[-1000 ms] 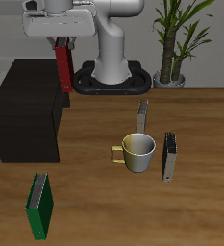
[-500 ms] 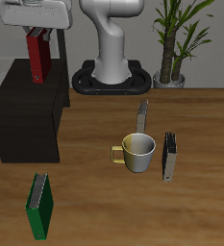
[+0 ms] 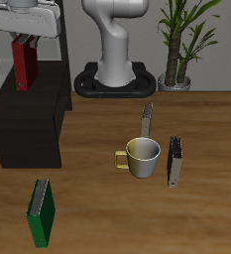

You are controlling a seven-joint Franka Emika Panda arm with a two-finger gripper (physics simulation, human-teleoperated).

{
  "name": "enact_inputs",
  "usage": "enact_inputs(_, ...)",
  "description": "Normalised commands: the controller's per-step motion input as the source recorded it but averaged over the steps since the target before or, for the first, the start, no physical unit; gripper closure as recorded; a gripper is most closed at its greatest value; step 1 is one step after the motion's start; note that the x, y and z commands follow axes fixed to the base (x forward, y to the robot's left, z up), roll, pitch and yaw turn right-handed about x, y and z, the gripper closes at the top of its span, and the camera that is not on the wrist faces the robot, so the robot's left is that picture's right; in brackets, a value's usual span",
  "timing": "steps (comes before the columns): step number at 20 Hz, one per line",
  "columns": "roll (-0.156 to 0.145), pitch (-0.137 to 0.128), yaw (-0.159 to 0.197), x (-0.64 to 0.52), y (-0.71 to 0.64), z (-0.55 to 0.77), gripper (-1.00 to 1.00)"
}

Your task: Place the red book upright on top of the shelf

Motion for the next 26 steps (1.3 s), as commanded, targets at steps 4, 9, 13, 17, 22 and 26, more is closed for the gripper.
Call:
enact_inputs(4, -0.04, 0.017, -0.016, 0.08, -0.18, -0.25, 1.0)
enact_inputs(9, -0.036, 0.002, -0.002, 0.0, -0.09, -0.15, 1.0)
enact_inputs(13, -0.029, 0.055, -0.038, 0.04, -0.03, -0.2, -1.0)
enact_inputs(17, 0.017, 0.007, 0.019, -0.01, 0.08, -0.05, -1.0)
enact_inputs(22, 0.0, 0.0, 0.003, -0.06, 0.04, 0.04, -1.0)
enact_inputs(26, -0.006, 0.006, 0.011, -0.07, 0.07, 0.0, -1.0)
